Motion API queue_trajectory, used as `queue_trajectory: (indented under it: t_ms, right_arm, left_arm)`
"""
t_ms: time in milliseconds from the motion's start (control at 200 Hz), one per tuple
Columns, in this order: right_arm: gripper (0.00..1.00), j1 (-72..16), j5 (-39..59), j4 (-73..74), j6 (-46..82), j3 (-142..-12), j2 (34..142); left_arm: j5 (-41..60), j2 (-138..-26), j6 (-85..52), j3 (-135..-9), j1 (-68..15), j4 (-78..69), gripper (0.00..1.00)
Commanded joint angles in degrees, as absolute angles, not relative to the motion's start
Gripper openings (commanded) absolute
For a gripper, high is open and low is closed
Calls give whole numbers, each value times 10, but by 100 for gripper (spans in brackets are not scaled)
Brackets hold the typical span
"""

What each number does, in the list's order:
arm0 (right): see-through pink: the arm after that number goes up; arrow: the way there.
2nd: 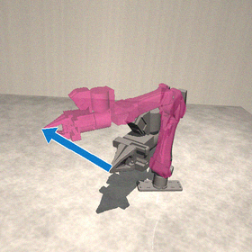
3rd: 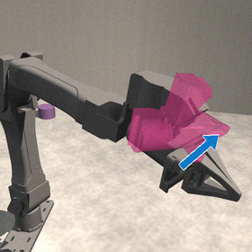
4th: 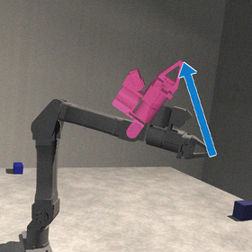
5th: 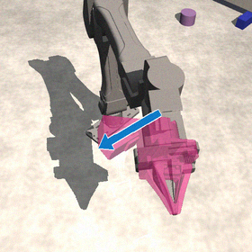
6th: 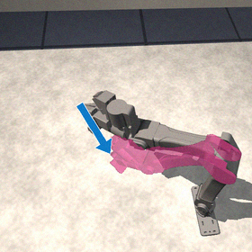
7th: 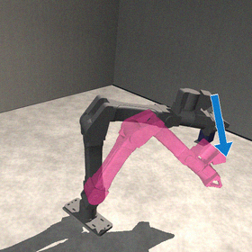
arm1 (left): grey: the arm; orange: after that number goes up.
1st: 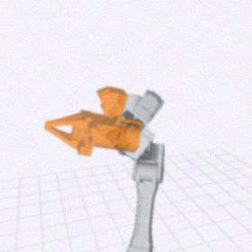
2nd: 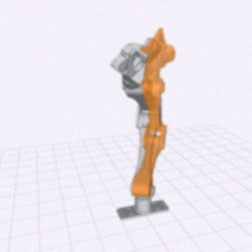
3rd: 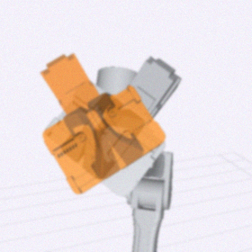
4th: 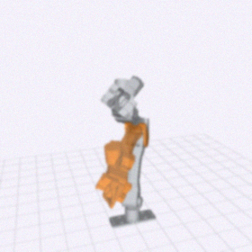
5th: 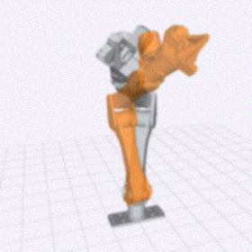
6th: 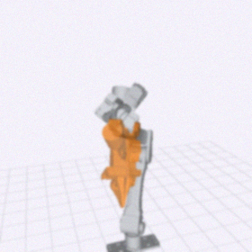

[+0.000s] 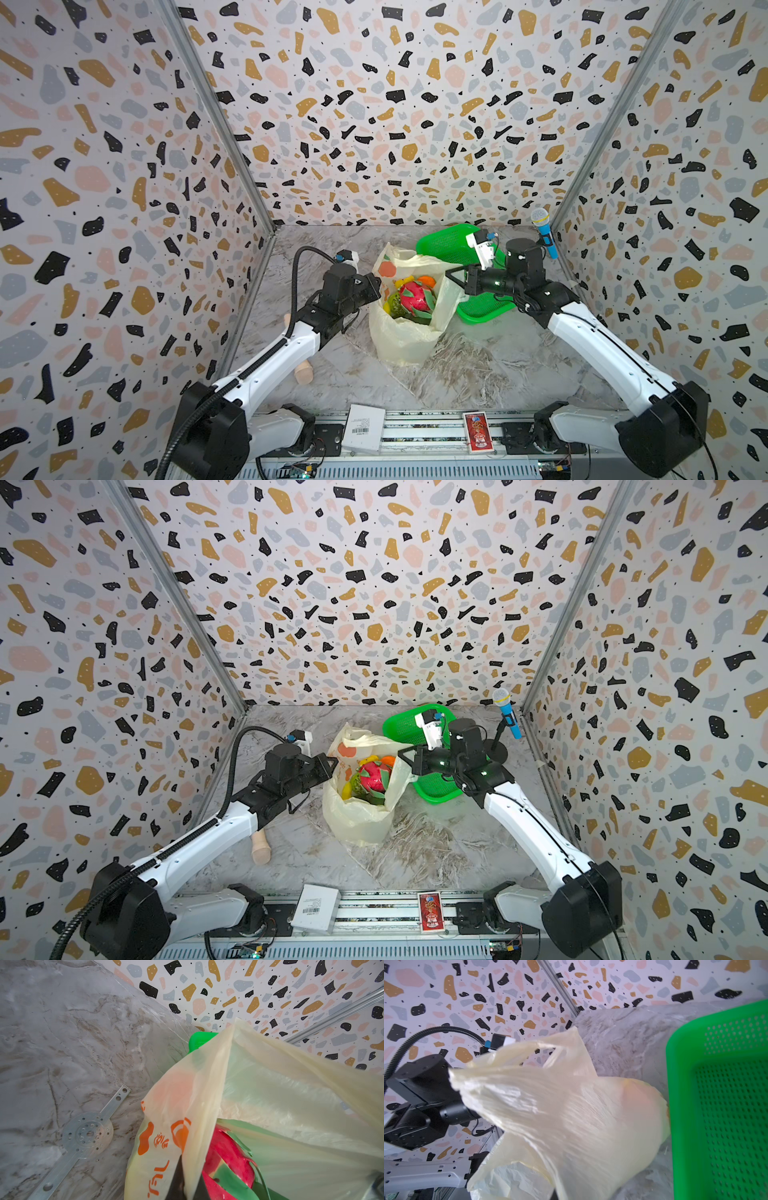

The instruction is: Place the fruits into the plastic bag

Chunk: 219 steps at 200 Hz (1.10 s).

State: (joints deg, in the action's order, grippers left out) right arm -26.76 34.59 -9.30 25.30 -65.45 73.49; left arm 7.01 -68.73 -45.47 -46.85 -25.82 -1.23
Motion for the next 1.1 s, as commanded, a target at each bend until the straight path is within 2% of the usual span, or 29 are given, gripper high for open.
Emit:
queue_trajectory:
  t_ms: [0,415,731,756,811,866,926,1016,1041,1091]
  right_arm:
    - [0,-281,366,-56,238,-715,777]
    - [0,-279,364,-143,205,-964,960]
    - [0,-252,270,-209,184,-920,983]
    - [0,-251,267,-212,181,-916,984]
    - [0,-250,261,-218,176,-906,982]
    - [8,-250,258,-219,171,-895,974]
    - [20,-250,255,-214,167,-880,959]
    - [50,-250,243,-210,161,-857,928]
    - [56,-250,238,-212,158,-852,918]
    - [64,-250,225,-217,151,-845,898]
  left_arm:
    - [74,-660,-438,-496,-251,-39,0]
    - [114,-715,-400,-623,-246,-69,0]
    - [145,-811,-448,-547,-262,-140,0]
    - [146,-814,-451,-545,-263,-140,4]
    - [147,-816,-455,-541,-263,-140,19]
    - [146,-814,-456,-541,-263,-140,37]
    - [147,-812,-456,-547,-263,-138,49]
    - [149,-807,-458,-556,-263,-136,61]
    - [151,-805,-459,-559,-263,-136,65]
    - [151,-800,-458,-566,-263,-132,68]
